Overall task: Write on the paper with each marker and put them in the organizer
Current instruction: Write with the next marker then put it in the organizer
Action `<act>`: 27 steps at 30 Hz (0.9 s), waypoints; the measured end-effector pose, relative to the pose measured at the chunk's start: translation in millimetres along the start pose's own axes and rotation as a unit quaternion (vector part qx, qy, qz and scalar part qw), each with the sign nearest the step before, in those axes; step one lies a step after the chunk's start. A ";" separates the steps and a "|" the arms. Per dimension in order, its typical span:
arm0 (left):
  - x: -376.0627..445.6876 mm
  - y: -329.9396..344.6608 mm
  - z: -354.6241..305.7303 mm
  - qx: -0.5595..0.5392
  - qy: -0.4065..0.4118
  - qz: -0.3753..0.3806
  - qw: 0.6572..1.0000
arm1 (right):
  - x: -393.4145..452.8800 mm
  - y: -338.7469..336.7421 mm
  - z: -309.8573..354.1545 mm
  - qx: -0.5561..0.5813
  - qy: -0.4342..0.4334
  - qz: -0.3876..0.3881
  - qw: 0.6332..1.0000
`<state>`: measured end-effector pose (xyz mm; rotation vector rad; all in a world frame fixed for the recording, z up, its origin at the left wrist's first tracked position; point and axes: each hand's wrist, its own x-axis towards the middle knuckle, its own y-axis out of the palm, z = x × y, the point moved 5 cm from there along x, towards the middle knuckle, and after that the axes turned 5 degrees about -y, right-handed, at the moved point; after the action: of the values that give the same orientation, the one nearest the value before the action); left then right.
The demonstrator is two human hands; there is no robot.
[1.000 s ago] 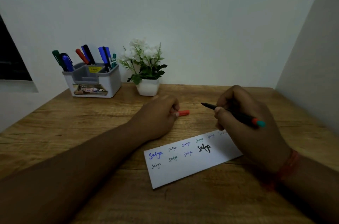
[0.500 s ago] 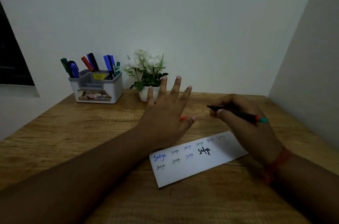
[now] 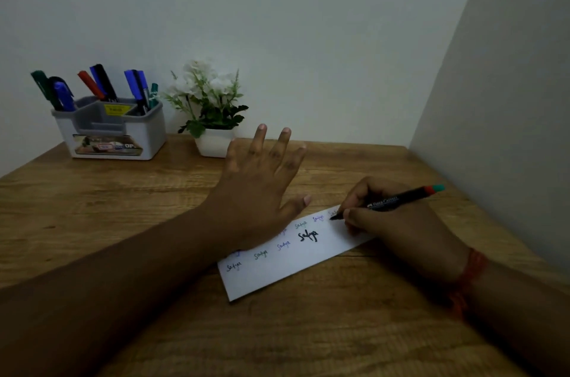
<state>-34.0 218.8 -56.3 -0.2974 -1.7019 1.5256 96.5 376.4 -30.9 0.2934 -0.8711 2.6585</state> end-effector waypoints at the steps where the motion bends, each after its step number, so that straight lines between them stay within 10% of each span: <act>1: 0.1 1.3 -0.2 0.003 0.001 0.004 1.000 | -0.3 1.4 -1.4 0.001 0.000 0.004 1.000; 27: 1.4 14.4 0.3 0.005 -0.005 0.046 0.999 | 4.5 3.4 -8.4 -0.026 0.031 0.014 0.999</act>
<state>-39.9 223.0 -68.8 -0.3671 -1.7080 1.6039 90.3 380.0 -38.1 0.1851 -0.9289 2.6515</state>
